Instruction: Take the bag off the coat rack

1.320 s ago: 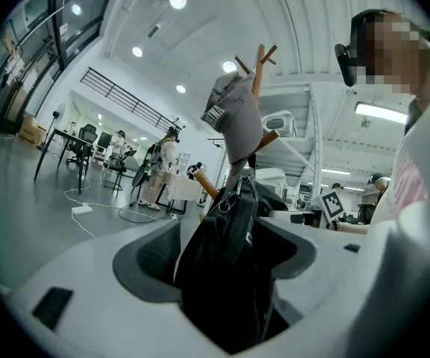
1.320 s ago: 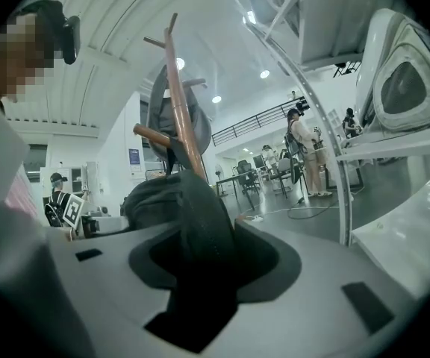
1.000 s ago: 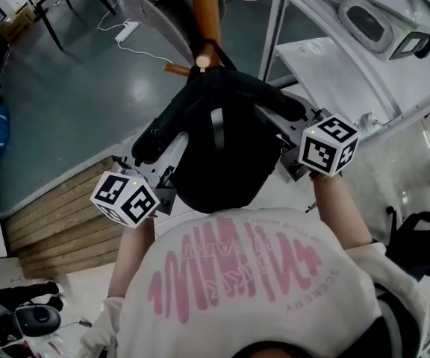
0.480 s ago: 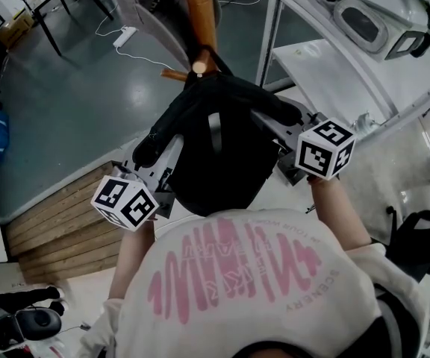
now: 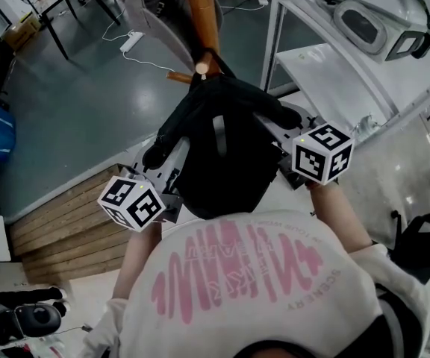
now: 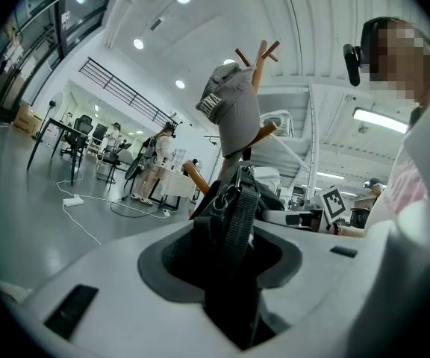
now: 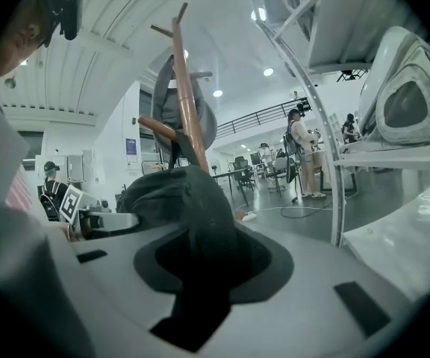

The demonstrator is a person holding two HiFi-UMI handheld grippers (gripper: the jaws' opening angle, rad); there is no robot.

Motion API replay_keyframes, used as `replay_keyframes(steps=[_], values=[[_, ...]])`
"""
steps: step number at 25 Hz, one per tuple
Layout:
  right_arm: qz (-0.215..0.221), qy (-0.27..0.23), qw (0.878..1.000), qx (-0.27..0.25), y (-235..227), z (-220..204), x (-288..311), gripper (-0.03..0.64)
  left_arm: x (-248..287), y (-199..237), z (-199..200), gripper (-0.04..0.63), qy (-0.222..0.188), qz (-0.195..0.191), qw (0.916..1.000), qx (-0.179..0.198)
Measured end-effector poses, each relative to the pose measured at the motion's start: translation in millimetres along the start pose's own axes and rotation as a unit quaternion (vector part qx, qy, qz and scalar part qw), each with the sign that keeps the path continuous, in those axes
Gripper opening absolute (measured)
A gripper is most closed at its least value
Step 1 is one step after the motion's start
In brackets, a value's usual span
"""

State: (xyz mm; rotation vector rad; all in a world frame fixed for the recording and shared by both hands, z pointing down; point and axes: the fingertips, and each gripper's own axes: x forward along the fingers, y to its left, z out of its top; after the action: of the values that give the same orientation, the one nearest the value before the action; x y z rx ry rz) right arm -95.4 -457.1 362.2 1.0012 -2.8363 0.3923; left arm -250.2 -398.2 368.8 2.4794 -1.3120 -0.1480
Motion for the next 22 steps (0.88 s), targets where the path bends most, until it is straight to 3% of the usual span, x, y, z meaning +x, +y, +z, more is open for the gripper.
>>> replay_keyframes(steps=[6,22], values=[[-0.002,0.005,1.0,0.019,1.9,1.4,-0.5,0.106,1.0,-1.9,1.7,0.127,0.004,0.008,1.0,0.001],[-0.04,0.02,0.999,0.012,5.5,1.4,-1.8,0.098,1.0,-6.7,3.2,0.123,-0.013,0.014,0.9998,-0.004]])
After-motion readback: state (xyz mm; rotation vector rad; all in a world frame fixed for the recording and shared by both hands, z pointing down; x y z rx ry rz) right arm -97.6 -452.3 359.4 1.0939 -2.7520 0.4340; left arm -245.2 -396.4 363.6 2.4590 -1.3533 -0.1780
